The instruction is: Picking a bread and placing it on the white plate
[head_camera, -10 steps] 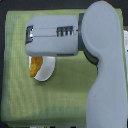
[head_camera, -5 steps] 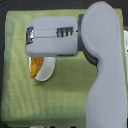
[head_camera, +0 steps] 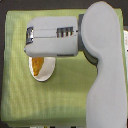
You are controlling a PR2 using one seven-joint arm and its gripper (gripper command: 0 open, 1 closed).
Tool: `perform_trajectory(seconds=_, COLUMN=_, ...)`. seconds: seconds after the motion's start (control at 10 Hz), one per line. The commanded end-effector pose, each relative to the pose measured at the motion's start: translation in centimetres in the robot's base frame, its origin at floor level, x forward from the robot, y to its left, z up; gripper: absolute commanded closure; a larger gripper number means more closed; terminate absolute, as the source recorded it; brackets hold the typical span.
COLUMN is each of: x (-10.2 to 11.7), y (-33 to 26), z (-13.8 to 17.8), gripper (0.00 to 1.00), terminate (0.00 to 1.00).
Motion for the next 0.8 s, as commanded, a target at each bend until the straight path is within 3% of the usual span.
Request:
perform_trajectory(seconds=0.0, x=-0.4, y=-0.7, z=-0.3, gripper=0.00, terminate=0.00)
perform_trajectory(seconds=0.3, x=0.1, y=-1.1, z=1.0, gripper=0.00, terminate=0.00)
perform_trajectory(seconds=0.5, x=2.3, y=-2.0, z=6.2, gripper=0.00, terminate=0.00)
perform_trajectory(seconds=0.7, x=2.8, y=-3.7, z=8.1, gripper=0.00, terminate=0.00)
